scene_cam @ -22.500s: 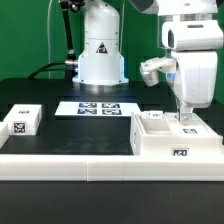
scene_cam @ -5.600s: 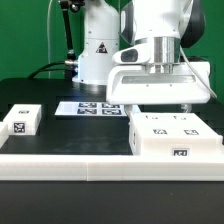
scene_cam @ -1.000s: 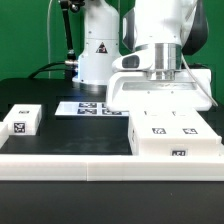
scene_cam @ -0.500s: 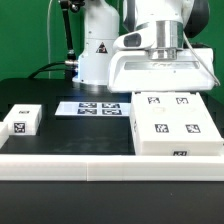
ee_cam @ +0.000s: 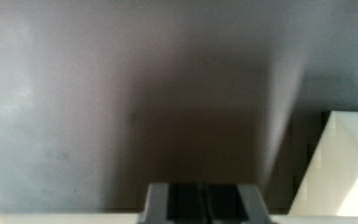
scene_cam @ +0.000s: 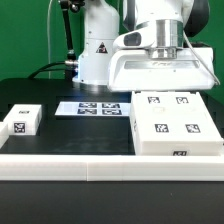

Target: Assemble cabinet

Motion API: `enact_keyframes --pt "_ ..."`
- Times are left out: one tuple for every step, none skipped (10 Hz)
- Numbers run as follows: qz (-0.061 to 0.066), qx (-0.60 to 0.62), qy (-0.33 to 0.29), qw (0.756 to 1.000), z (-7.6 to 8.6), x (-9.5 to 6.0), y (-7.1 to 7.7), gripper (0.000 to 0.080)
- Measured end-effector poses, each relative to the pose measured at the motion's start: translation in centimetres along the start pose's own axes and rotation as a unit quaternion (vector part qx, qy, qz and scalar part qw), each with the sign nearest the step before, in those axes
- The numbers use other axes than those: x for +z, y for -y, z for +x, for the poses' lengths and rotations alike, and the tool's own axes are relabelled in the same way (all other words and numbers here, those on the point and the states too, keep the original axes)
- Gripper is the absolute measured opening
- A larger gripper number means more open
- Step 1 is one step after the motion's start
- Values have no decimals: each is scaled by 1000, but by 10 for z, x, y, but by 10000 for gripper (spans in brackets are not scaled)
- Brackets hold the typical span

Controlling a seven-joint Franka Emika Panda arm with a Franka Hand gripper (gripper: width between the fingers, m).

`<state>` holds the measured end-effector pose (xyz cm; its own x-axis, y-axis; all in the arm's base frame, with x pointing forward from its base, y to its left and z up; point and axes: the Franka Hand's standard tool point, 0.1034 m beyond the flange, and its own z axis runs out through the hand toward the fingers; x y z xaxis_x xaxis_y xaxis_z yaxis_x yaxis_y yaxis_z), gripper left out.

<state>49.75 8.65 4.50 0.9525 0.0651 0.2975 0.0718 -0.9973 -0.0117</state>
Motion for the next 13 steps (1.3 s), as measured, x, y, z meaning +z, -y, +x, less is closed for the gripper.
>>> enact_keyframes --pt "-1 -5 0 1000 0 0 -3 4" --pt "1 -4 5 1000 3 -5 -3 4" --pt "4 -3 7 1000 7 -13 -1 4" --pt "6 -2 9 1000 12 -21 -1 4" --pt "10 0 23 1000 15 -29 0 4" --pt "12 1 26 1000 23 -36 0 4" --pt "11 1 21 1000 22 -32 0 4" --pt "10 1 25 1000 19 -30 0 4" --pt "10 1 25 1000 19 -30 0 4" --pt "10 1 25 1000 19 -30 -1 4" --pt "9 -6 26 1000 18 -29 -5 4" --pt "11 -4 31 999 20 -33 -5 4" --pt "13 -4 32 999 25 -41 -4 4"
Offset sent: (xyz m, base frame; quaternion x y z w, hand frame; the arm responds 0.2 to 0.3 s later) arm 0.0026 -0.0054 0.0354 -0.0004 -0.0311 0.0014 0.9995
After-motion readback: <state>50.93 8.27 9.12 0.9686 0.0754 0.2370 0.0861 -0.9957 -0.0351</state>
